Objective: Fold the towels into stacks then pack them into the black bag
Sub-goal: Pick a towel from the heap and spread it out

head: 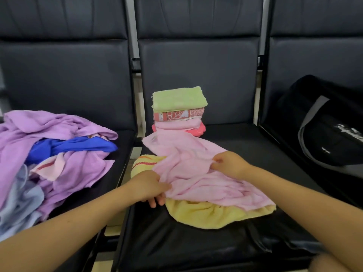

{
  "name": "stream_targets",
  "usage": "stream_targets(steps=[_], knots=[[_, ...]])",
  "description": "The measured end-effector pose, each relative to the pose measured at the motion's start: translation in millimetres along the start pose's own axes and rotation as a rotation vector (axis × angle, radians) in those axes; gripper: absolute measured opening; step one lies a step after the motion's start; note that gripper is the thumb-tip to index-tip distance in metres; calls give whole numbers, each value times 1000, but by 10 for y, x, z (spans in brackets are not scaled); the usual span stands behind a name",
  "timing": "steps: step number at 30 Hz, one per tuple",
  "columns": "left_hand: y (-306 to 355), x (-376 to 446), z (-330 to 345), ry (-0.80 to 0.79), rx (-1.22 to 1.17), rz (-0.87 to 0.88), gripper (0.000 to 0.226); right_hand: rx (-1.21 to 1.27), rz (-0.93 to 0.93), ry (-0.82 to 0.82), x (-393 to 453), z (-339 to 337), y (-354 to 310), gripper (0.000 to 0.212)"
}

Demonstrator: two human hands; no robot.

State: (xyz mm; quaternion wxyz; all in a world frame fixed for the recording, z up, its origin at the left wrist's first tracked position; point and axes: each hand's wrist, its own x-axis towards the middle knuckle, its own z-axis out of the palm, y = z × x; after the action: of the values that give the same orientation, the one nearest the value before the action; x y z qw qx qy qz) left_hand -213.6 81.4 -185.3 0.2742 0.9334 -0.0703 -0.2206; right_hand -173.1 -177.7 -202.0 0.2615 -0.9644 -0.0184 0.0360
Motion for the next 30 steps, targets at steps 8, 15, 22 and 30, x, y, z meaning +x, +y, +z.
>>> stream_targets(steps=[8, 15, 22, 30], knots=[[63, 83, -302, 357, -1132, 181, 23, 734, -55, 80, -74, -448, 154, 36], [49, 208, -546, 444, -1880, 32, 19, 1082, 196, 324, 47, -597, 285, 35], [147, 327, -314, 393, -1398, -189, 26, 768, 266, 296, 121, -297, 234, 23], [-29, 388, -88, 826, 239, 416, 57, 390, 149, 45, -30, 44, 186, 10]])
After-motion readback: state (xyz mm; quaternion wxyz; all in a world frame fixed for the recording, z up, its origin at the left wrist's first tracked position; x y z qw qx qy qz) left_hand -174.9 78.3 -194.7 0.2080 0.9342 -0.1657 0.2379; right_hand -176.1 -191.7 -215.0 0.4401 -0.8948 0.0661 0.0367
